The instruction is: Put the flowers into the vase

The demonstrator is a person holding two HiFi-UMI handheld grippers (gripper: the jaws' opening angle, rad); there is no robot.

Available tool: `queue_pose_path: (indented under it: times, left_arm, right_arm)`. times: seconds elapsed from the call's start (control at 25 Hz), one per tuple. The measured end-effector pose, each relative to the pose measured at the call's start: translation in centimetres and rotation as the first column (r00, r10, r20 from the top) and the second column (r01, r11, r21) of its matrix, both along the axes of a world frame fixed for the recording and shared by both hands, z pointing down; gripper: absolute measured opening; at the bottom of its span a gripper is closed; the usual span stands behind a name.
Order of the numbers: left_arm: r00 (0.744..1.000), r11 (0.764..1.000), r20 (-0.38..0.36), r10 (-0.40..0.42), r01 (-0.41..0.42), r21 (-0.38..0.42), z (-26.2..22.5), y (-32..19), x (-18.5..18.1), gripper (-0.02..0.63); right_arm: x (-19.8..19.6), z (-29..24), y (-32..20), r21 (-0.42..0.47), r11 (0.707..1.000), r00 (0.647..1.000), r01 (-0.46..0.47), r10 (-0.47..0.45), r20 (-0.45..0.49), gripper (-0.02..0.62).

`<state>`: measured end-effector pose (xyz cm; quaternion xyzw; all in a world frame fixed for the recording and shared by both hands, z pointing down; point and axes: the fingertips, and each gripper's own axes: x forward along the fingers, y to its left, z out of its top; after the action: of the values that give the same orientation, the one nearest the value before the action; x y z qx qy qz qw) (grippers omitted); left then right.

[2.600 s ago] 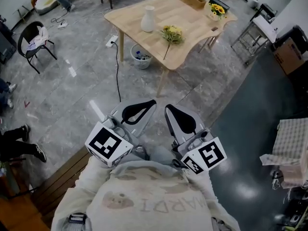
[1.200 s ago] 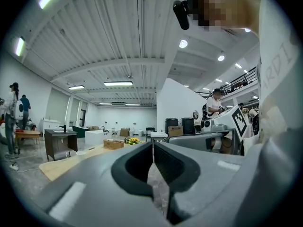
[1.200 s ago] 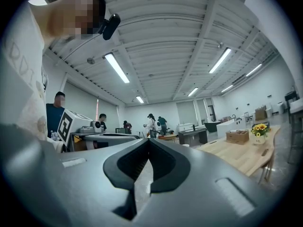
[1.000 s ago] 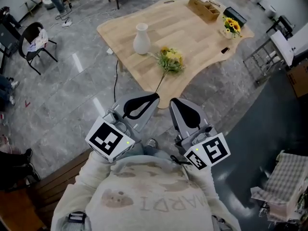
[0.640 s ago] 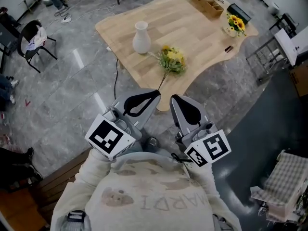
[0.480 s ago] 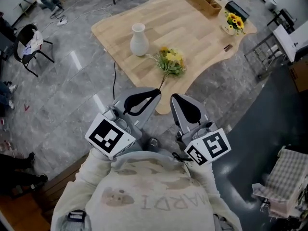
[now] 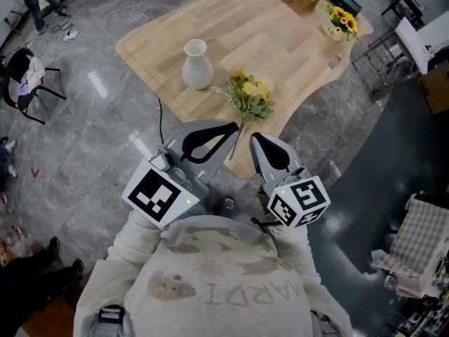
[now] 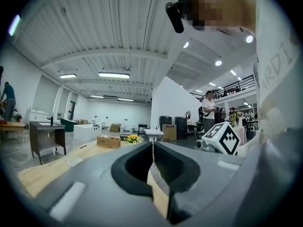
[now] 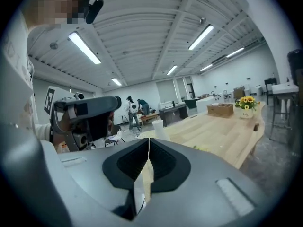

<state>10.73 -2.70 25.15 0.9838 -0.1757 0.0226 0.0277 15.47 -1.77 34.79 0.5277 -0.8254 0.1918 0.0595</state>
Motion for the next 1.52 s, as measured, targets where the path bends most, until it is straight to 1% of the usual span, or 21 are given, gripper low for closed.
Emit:
queue_pose_path:
  times: [0.12, 0.24, 0.44, 0.64, 0.84, 1.08, 1.32, 1.44, 1.52]
  left_arm:
    - [0.999, 0.999, 0.001, 0.035, -0.035, -0.015, 0.5, -1.9, 0.0, 0.005]
    - [0.998, 0.998, 0.005, 0.065, -0.064, -0.029, 1.2, -3.7, -0.2, 0.005]
    - [0.995, 0.993, 0.002, 0.096, -0.095, -0.076, 2.8, -6.4, -0.6, 0.005]
    - [0.992, 0.986, 0.015, 0.129, -0.126, -0.11, 4.9, -8.8, -0.7, 0.005]
    - [0.985, 0.976, 0.021, 0.171, -0.166, -0.142, 6.6, -10.0, -0.5, 0.005]
    - [0.978, 0.965, 0.032, 0.207, -0.199, -0.173, 8.3, -10.6, -0.4, 0.005]
    - [0.977, 0.959, 0.032, 0.212, -0.201, -0.2, 9.6, -11.1, -0.8, 0.005]
    - [0.977, 0.957, 0.033, 0.211, -0.2, -0.211, 10.1, -11.4, -1.0, 0.005]
    - [0.977, 0.956, 0.032, 0.211, -0.199, -0.215, 10.3, -11.4, -1.2, 0.005]
  right_arm:
    - [0.6, 3.3, -1.8, -0.109, 0.993, 0.999, -0.05, 0.049, -0.011, 0.04]
    - [1.2, 7.0, -3.2, -0.215, 0.972, 0.996, -0.092, 0.087, -0.033, 0.055]
    - [1.7, 12.3, -4.5, -0.369, 0.918, 0.99, -0.143, 0.133, -0.052, 0.077]
    - [2.4, 16.9, -5.6, -0.482, 0.855, 0.981, -0.193, 0.166, -0.1, 0.095]
    - [3.0, 20.0, -6.2, -0.558, 0.799, 0.975, -0.223, 0.186, -0.123, 0.109]
    - [3.4, 22.1, -7.2, -0.62, 0.747, 0.97, -0.241, 0.193, -0.145, 0.112]
    - [3.1, 23.1, -8.1, -0.667, 0.707, 0.971, -0.236, 0.199, -0.132, 0.133]
    - [2.9, 23.6, -8.5, -0.696, 0.681, 0.972, -0.227, 0.198, -0.124, 0.135]
    - [2.8, 24.0, -8.7, -0.72, 0.658, 0.973, -0.221, 0.202, -0.114, 0.133]
